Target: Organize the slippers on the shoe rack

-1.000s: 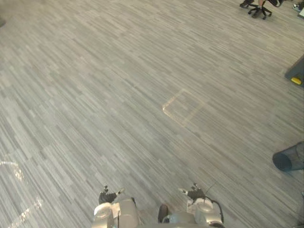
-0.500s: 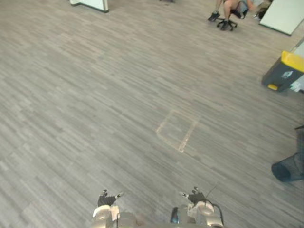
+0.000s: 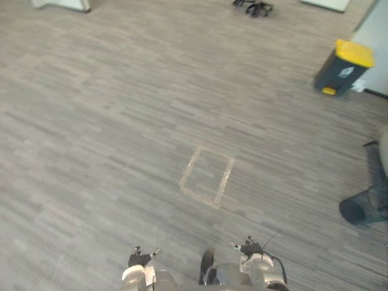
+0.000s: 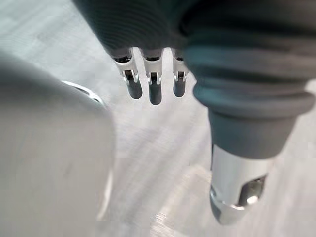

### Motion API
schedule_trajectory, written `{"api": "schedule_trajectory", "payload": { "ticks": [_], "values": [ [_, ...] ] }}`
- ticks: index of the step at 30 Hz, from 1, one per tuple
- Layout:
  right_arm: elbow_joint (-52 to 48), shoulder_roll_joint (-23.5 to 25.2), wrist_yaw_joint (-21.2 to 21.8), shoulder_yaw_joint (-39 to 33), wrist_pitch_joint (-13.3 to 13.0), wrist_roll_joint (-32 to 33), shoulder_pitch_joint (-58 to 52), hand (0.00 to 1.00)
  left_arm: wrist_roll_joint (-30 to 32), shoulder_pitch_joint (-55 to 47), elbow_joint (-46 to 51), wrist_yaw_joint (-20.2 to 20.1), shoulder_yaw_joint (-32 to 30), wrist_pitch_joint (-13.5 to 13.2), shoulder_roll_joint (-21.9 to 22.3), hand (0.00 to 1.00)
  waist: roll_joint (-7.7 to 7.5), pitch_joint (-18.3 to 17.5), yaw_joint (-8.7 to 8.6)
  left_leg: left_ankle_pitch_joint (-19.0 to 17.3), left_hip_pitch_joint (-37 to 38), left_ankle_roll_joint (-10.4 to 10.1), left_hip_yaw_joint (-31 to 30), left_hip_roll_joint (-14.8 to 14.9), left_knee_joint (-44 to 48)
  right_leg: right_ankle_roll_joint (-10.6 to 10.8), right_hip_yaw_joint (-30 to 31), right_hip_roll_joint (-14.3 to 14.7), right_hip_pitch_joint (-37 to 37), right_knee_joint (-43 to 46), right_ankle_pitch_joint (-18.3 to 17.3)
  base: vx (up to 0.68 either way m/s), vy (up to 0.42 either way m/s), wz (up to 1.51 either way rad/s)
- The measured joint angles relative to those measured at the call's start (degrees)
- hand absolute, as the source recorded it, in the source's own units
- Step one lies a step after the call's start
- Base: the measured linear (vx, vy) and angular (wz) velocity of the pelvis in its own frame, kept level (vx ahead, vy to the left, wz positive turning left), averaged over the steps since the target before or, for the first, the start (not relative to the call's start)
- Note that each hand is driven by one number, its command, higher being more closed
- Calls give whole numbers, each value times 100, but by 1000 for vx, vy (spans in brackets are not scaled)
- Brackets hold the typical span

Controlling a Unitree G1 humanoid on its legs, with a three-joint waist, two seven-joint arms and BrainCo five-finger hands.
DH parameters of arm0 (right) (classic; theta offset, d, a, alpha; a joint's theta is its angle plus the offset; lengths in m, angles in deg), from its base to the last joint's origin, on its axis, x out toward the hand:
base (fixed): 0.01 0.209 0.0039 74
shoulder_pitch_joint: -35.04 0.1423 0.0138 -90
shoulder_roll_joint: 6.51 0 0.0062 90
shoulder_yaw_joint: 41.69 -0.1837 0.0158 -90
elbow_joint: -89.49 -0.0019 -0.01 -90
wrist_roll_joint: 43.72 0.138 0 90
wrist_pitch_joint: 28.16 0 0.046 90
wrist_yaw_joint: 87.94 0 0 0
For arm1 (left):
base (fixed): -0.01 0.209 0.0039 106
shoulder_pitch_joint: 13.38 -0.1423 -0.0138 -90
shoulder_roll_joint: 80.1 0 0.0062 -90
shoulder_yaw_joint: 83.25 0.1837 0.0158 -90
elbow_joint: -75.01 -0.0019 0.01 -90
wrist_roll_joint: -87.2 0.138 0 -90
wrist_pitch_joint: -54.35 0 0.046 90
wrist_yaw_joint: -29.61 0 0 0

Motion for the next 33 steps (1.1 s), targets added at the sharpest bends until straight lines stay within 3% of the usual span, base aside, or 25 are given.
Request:
{"api": "schedule_trajectory", "payload": {
  "ticks": [2, 3, 4, 5, 6, 8, 10, 11, 12, 13, 14, 16, 17, 20, 21, 23, 24, 25, 26, 28, 29, 31, 33],
  "values": [
    [1, 8, -11, -1, 3, 2, 4, 0, 0, -1, 91, -2, -3, -9, -4, 0, 15, 23, 29, -57, -381, 6, -93, -205, -815, 110, 246, -136, 257, -143, -64, 388, 210, -63],
    [11, 5, -23, -61, 3, 3, -1, 0, -5, -4, 90, -1, 0, -32, -7, 0, -57, 60, 30, 90, -555, -43, -305, -502, -1744, 283, 364, -331, 381, -185, -183, 385, 239, -48],
    [19, 1, -29, -72, 3, 2, -2, 0, -5, -5, 89, -2, 0, -37, -6, 0, -64, 65, 31, 230, -574, -65, -388, -607, -2112, 316, 396, -401, 412, -194, -266, 261, 244, -37],
    [82, -37, -34, -81, -9, -2, -7, 0, -38, -16, 77, -3, -3, -59, -1, 0, -34, 55, 34, 1000, -528, -162, -678, -860, -3042, 506, 533, -561, 500, -210, -455, 391, 364, -45],
    [175, -67, -32, -46, -8, -3, -1, 0, -37, -62, 56, -3, 1, -65, 15, 0, -36, -35, 82, 1496, -349, 18, -624, -1068, -3226, 649, 651, -725, 657, -343, -544, 391, 364, -43],
    [280, -55, 4, 6, -8, -18, 21, 0, -15, -54, 50, -9, 18, -77, -49, 0, -175, -91, 62, 1174, -427, 248, -498, -1280, -3021, 768, 638, -979, 693, -329, -572, 492, 325, -20],
    [278, -15, -3, -64, -2, -53, -18, 0, -27, -48, 59, -7, 4, -84, -53, 0, -206, -94, 87, 885, -398, 361, -353, -1354, -2795, 810, 646, -1102, 634, -6, -572, 474, 269, -24],
    [280, -21, 7, -74, 2, -116, -34, 0, -25, -38, 32, -7, 12, -83, -56, 0, -202, -93, 94, 750, -195, 500, -212, -1360, -2759, 831, 688, -1161, 439, 636, -577, 397, 229, -50],
    [236, -29, 19, -72, -6, -213, -38, 0, -12, -35, -58, -7, 91, -66, -97, 0, -191, -87, 74, 587, 103, 572, -70, -1358, -2817, 1144, 698, -1245, 14, 1772, -497, 391, 222, -54],
    [227, -29, 26, -67, -9, -222, -32, 0, -14, -33, -74, -8, 129, -58, -120, 0, -191, -85, 68, 550, 198, 587, -24, -1362, -2844, 1196, 695, -1283, -132, 2086, -465, 376, 187, -52],
    [219, -27, 41, -62, -19, -225, 10, 0, -6, -21, -196, -13, 277, -32, -208, 0, -204, -93, 36, 454, 572, 635, 117, -1407, -2989, 1269, 548, -1444, -559, 3219, -459, 365, 133, -36],
    [209, -29, 48, -65, -22, -225, 25, 0, -5, -10, -271, -11, 291, -1, -221, 0, -209, -88, 4, 436, 1046, 644, 209, -1443, -3265, 1155, 124, -1583, -898, 3886, -638, 367, 85, -31],
    [206, -33, 62, -57, -30, -225, 47, 0, -5, -8, -301, -16, 292, 4, -200, 0, -192, -77, 6, 431, 1439, 649, 291, -1406, -3557, 978, -265, -1560, -1043, 3886, -797, 291, 39, -20],
    [209, -54, 88, -55, -30, -225, 99, 0, 12, 15, -383, -25, 295, 8, -187, 0, -157, -71, 2, 419, 1921, 619, 544, -1269, -3928, 837, -977, -1402, -1365, 3142, -935, 391, 11, -42],
    [226, -57, 91, -32, -19, -224, 180, 0, 17, 14, -479, -53, 383, 7, -228, 0, -136, -62, -12, 379, 2088, 548, 689, -1186, -4092, 682, -1316, -1160, -1633, 1997, -651, 365, -52, -47],
    [224, -60, 91, -22, -20, -224, 192, 0, 35, 19, -497, -119, 513, 12, -306, 0, -189, -45, -34, 378, 2201, 502, 738, -1255, -4164, 604, -1365, -991, -1638, 1038, -81, 331, -79, -26],
    [226, -64, 91, -26, -19, -221, 152, 0, 64, 15, -500, -139, 543, 12, -373, 0, -319, -51, -44, 311, 2345, 385, 622, -1422, -4155, 228, -1120, -932, -1609, 549, 810, 298, -96, -13],
    [219, -204, 100, -35, -24, -228, 199, 0, 95, 52, -588, -140, 520, 16, -255, 0, -107, -70, -74, 250, 2487, 270, 482, -1259, -4132, 100, -1069, -802, -1565, 736, 733, 363, -96, -9],
    [225, -200, 100, -47, -24, -227, 195, 0, 96, 39, -587, -144, 519, 14, -226, 0, -67, -90, -74, 257, 2477, 258, 446, -1234, -4089, 117, -1077, -770, -1544, 725, 643, 306, -86, -6],
    [195, -199, 101, -186, -24, -226, 148, 0, 99, 16, -518, -140, 409, 11, -56, 0, 105, -100, -87, 232, 2172, 212, 325, -967, -3125, 96, -1089, -573, -1319, 564, 431, 407, -163, -6],
    [150, -190, 98, -186, -14, -220, 125, 0, 135, 9, -401, -144, 274, 15, -19, 0, 164, -101, -91, 321, 1739, 93, 263, -668, -1866, 49, -1050, -361, -1068, 402, 322, 366, -147, -18],
    [25, -165, 94, -54, -4, -213, 27, 0, 138, -47, -290, -149, 162, 9, 9, 0, 195, -68, -80, 607, 1264, 30, 128, -289, -521, -61, -936, -153, -753, 304, 188, 392, -75, -45],
    [3, -99, 68, -17, 1, -200, -29, 0, 135, -60, -133, -163, 158, -5, -11, 0, 133, -13, -19, 339, 689, 68, 93, -30, 504, -178, -596, 0, -309, 333, -133, 407, -32, -80]
  ]
}}
